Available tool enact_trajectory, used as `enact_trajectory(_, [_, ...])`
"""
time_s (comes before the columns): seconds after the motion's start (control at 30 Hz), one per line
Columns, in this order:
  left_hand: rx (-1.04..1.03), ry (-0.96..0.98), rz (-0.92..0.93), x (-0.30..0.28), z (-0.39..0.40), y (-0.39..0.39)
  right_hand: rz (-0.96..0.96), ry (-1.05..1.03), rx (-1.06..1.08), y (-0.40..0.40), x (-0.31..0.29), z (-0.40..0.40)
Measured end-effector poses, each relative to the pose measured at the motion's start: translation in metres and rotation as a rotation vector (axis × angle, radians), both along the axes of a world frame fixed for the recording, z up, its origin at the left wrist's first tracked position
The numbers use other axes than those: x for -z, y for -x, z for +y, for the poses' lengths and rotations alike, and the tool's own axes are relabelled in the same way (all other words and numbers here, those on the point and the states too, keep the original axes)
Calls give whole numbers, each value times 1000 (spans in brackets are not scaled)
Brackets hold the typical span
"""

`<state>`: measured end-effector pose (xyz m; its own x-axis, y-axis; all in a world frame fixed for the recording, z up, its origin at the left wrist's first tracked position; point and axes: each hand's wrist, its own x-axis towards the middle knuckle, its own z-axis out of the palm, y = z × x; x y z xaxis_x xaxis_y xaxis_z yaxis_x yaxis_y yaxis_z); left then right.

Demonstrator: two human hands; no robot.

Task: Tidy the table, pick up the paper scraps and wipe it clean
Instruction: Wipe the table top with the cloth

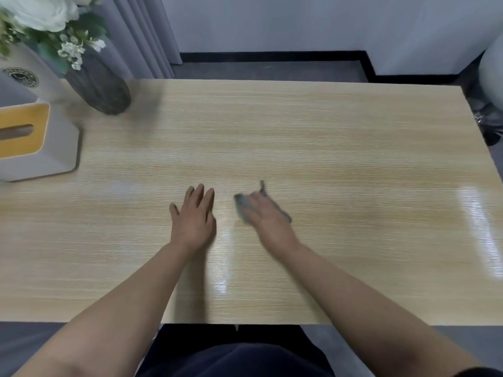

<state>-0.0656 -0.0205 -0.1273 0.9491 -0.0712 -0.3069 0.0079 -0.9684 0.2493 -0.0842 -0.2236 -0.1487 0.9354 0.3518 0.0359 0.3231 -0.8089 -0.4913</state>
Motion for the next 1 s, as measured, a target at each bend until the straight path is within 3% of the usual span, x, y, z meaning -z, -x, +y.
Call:
enact_trajectory(0.1, [-44,55,20,-1,-7,-5,42,100,-408,14,-4,-2])
enact_trajectory(0.17, [-55,60,9,-2,-10,-6,75,50,-390,-12,-14,-28])
enact_trajectory(0.23, [-46,44,-14,-3,-9,-5,94,-9,-216,-35,-11,-48])
enact_trajectory(0.3, [-27,33,-49,-2,-5,-7,100,-35,107,-55,-5,-67])
enact_trajectory(0.37, [3,16,-91,-2,-2,-11,109,52,373,-65,3,-76])
enact_trajectory(0.43, [13,-3,-127,-2,0,-16,131,21,468,-62,7,-60])
enact_trajectory(0.5, [7,-13,-161,-2,1,-21,72,55,278,-49,4,-28])
enact_trajectory(0.63, [15,19,-210,1,1,-35,59,43,-300,-30,2,8])
enact_trajectory(0.7, [27,32,-202,3,1,-44,87,74,-400,-44,0,-6])
enact_trajectory(0.77, [42,48,-184,3,0,-53,96,-10,-327,-69,-6,-24])
enact_trajectory(0.83, [28,68,-167,3,-4,-64,72,-66,-114,-100,-5,-47])
enact_trajectory(0.93, [14,50,-149,6,-7,-79,70,33,325,-132,14,-77])
enact_trajectory(1.0, [45,34,-152,8,-8,-90,47,54,441,-134,25,-74])
